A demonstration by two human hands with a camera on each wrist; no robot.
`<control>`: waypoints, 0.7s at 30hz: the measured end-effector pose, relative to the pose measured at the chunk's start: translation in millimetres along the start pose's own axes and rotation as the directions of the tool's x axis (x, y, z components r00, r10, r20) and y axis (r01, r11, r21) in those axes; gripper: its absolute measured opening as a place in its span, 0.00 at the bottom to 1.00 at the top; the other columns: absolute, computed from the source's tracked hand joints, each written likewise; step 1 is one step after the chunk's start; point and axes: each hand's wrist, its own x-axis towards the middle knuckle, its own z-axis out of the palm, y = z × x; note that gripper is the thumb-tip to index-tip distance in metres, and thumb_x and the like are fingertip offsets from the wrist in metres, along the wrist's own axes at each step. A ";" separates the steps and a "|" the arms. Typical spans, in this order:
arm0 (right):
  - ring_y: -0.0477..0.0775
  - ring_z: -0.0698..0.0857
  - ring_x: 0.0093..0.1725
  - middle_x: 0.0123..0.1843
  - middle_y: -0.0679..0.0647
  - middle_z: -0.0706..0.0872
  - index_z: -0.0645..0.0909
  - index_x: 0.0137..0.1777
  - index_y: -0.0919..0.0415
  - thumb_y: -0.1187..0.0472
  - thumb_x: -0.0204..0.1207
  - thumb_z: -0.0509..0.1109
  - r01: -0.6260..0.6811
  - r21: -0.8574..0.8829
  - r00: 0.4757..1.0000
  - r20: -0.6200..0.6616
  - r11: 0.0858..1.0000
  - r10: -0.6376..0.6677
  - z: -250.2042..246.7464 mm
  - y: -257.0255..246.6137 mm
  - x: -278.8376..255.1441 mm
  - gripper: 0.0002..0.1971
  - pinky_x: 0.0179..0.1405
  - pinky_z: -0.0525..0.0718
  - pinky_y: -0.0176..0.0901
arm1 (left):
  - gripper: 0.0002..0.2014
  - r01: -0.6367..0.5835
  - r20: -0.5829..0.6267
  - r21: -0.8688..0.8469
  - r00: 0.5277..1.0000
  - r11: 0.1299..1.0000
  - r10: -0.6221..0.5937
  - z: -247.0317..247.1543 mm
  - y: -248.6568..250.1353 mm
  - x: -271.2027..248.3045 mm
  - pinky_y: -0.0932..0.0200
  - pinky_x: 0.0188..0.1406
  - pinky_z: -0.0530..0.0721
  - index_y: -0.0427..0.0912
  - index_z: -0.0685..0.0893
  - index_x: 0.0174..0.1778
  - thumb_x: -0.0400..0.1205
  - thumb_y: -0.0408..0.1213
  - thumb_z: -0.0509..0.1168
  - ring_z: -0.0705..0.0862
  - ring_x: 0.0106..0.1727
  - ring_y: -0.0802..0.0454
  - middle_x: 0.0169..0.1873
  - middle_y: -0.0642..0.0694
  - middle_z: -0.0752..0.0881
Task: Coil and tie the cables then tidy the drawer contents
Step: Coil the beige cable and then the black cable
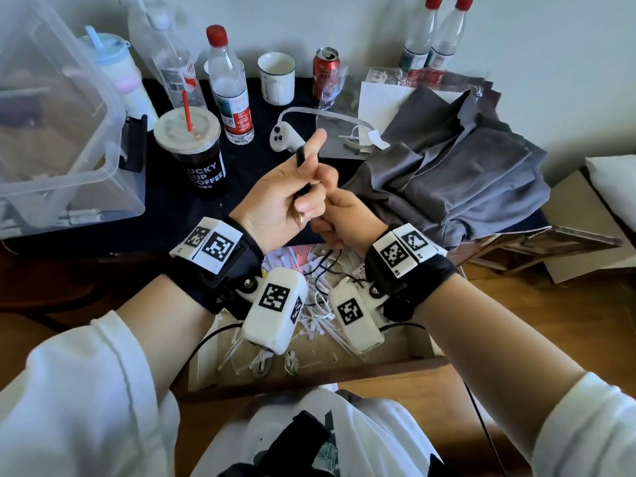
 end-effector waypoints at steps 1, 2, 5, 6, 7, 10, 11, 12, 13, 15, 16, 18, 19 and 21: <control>0.40 0.61 0.14 0.21 0.51 0.65 0.67 0.34 0.57 0.69 0.85 0.49 -0.041 -0.031 0.999 0.013 0.999 0.041 2.1 3.4 -0.8 0.17 0.11 0.58 0.28 | 0.28 -0.019 -0.047 0.017 0.999 1.000 0.020 0.2 0.2 0.7 0.72 0.20 0.74 0.42 0.52 0.82 0.85 0.34 0.51 0.73 0.18 0.64 0.30 0.52 0.88; 0.40 0.60 0.13 0.20 0.50 0.66 0.65 0.32 0.58 0.69 0.85 0.49 -0.071 -0.076 0.997 0.035 0.995 0.074 4.3 5.7 -1.7 0.18 0.11 0.58 0.27 | 0.25 -0.028 -0.071 0.016 0.997 0.999 0.029 0.2 0.2 2.1 0.71 0.23 0.78 0.43 0.53 0.82 0.87 0.31 0.46 0.78 0.21 0.62 0.34 0.50 0.90; 0.38 0.64 0.13 0.22 0.49 0.69 0.64 0.33 0.57 0.65 0.86 0.53 -0.063 -0.248 0.993 0.080 0.967 0.086 6.6 6.5 -3.2 0.17 0.11 0.63 0.28 | 0.26 0.001 -0.059 0.005 0.998 1.000 -0.001 -2.9 -1.0 6.5 0.65 0.51 0.85 0.47 0.49 0.83 0.88 0.30 0.44 0.89 0.50 0.54 0.53 0.49 0.90; 0.38 0.69 0.15 0.24 0.49 0.70 0.66 0.34 0.57 0.64 0.85 0.55 -0.029 -0.344 0.994 0.086 0.938 0.063 5.3 4.8 -2.9 0.15 0.15 0.66 0.28 | 0.27 0.014 -0.051 0.026 0.999 1.000 -0.012 -3.5 -0.4 6.3 0.61 0.59 0.83 0.49 0.45 0.83 0.89 0.30 0.45 0.87 0.57 0.51 0.60 0.50 0.86; 0.38 0.74 0.21 0.27 0.49 0.72 0.69 0.36 0.59 0.64 0.84 0.57 0.014 -0.452 0.994 0.100 0.892 0.034 3.5 2.7 -2.7 0.12 0.21 0.71 0.29 | 0.29 0.021 -0.054 0.065 0.998 0.998 -0.017 -5.7 -0.4 6.2 0.59 0.63 0.81 0.50 0.41 0.83 0.89 0.31 0.45 0.86 0.60 0.49 0.65 0.50 0.83; 0.52 0.82 0.38 0.37 0.54 0.82 0.79 0.48 0.67 0.63 0.81 0.62 0.079 -0.677 0.989 0.147 0.732 0.030 -3.7 -3.5 -4.1 0.07 0.41 0.79 0.39 | 0.30 0.043 -0.082 0.200 0.996 0.979 -0.026 -10.6 -5.4 7.8 0.61 0.61 0.81 0.48 0.35 0.82 0.89 0.31 0.45 0.86 0.59 0.50 0.70 0.48 0.77; 0.52 0.82 0.37 0.37 0.54 0.83 0.82 0.49 0.67 0.62 0.80 0.63 0.084 -0.712 0.987 0.153 0.698 0.038 -6.7 -3.8 -4.3 0.08 0.40 0.79 0.36 | 0.30 0.052 -0.093 0.244 0.995 0.968 -0.030 -11.8 -7.8 8.3 0.61 0.60 0.80 0.48 0.35 0.82 0.89 0.31 0.46 0.86 0.59 0.51 0.69 0.48 0.77; 0.48 0.81 0.33 0.33 0.52 0.83 0.82 0.45 0.65 0.61 0.80 0.64 0.088 -0.728 0.987 0.158 0.680 0.041 -8.9 -4.4 -5.1 0.08 0.36 0.77 0.31 | 0.30 0.064 -0.104 0.278 0.994 0.958 -0.037 -13.4 -10.0 8.6 0.61 0.60 0.79 0.48 0.35 0.82 0.89 0.31 0.46 0.86 0.59 0.51 0.69 0.48 0.78; 0.43 0.79 0.28 0.28 0.49 0.82 0.82 0.39 0.62 0.61 0.80 0.65 0.095 -0.740 0.986 0.161 0.666 0.038 -10.7 -4.8 -5.8 0.09 0.32 0.73 0.27 | 0.30 0.081 -0.118 0.308 0.992 0.948 -0.047 -14.6 -11.1 8.8 0.62 0.58 0.80 0.48 0.36 0.82 0.89 0.31 0.46 0.86 0.59 0.51 0.69 0.48 0.78; 0.38 0.77 0.21 0.23 0.45 0.79 0.76 0.28 0.55 0.60 0.79 0.66 0.107 -0.755 0.987 0.161 0.647 0.025 -13.1 -6.9 -7.2 0.16 0.28 0.70 0.26 | 0.31 0.130 -0.172 0.359 0.983 0.924 -0.072 -19.5 -12.4 9.8 0.66 0.53 0.82 0.51 0.38 0.82 0.89 0.33 0.48 0.86 0.59 0.52 0.69 0.46 0.79; 0.37 0.76 0.21 0.22 0.44 0.77 0.76 0.26 0.53 0.59 0.78 0.68 0.108 -0.757 0.988 0.154 0.644 0.015 -14.7 -9.5 -8.1 0.17 0.27 0.70 0.26 | 0.31 0.159 -0.200 0.384 0.976 0.910 -0.086 -21.9 -13.0 10.6 0.65 0.54 0.83 0.52 0.39 0.83 0.89 0.33 0.50 0.87 0.57 0.53 0.67 0.46 0.81; 0.38 0.76 0.22 0.19 0.44 0.75 0.80 0.28 0.52 0.58 0.76 0.71 0.136 -0.740 0.989 0.138 0.659 -0.049 -19.1 -19.5 -12.1 0.14 0.26 0.68 0.27 | 0.32 0.224 -0.248 0.445 0.961 0.867 -0.121 -26.6 -14.3 10.3 0.63 0.55 0.83 0.52 0.43 0.83 0.88 0.34 0.54 0.88 0.48 0.59 0.54 0.48 0.86; 0.38 0.76 0.23 0.18 0.43 0.75 0.81 0.28 0.52 0.58 0.75 0.72 0.163 -0.713 0.986 0.129 0.682 -0.101 -22.0 -23.8 -13.1 0.13 0.27 0.68 0.26 | 0.30 0.256 -0.265 0.463 0.954 0.849 -0.143 -27.6 -15.2 8.7 0.63 0.50 0.84 0.51 0.47 0.83 0.88 0.34 0.54 0.87 0.42 0.60 0.46 0.47 0.87; 0.33 0.77 0.25 0.22 0.39 0.78 0.86 0.32 0.56 0.59 0.71 0.76 0.220 -0.637 0.974 0.106 0.739 -0.199 -27.1 -29.2 -13.1 0.07 0.32 0.70 0.23 | 0.18 0.290 -0.229 0.477 0.953 0.830 -0.201 -24.3 -15.9 2.2 0.64 0.32 0.84 0.44 0.64 0.75 0.88 0.36 0.52 0.82 0.26 0.57 0.31 0.42 0.86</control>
